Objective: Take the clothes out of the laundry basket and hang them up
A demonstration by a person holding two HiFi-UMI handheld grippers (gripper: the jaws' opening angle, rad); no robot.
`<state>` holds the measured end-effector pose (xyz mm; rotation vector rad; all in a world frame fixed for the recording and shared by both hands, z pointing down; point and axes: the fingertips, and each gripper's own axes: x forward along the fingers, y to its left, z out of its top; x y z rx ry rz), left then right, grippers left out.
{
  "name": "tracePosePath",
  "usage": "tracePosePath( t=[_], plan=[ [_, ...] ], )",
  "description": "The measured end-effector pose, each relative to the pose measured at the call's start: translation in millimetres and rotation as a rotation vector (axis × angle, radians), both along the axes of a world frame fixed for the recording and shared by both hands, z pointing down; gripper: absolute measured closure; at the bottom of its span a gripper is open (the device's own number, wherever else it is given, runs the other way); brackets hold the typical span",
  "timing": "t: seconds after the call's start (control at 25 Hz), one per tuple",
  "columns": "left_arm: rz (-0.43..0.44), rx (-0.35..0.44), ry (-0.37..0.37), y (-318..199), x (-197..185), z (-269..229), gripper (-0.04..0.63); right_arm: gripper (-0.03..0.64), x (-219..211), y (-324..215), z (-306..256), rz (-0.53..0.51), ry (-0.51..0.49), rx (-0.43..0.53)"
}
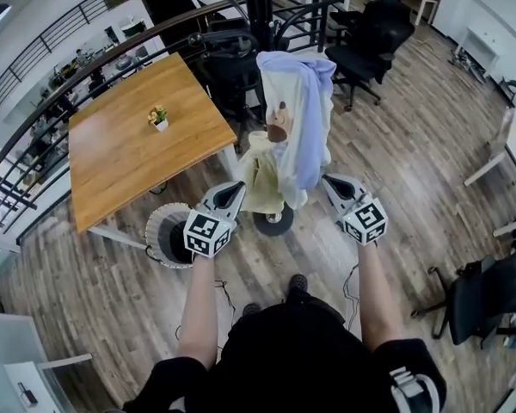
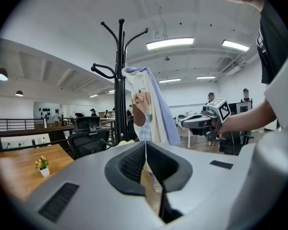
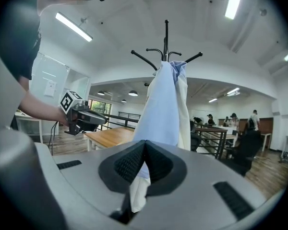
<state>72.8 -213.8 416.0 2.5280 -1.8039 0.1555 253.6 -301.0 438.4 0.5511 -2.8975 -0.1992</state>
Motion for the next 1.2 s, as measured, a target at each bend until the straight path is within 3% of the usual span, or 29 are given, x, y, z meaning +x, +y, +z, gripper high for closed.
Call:
tracePosePath(
  t=[1.2],
  plan=[
    [0.155,-0.03,0.001,95,-26,23,0.569,0.611,-23,127,17,0.151,0.017,-0.028]
  ],
)
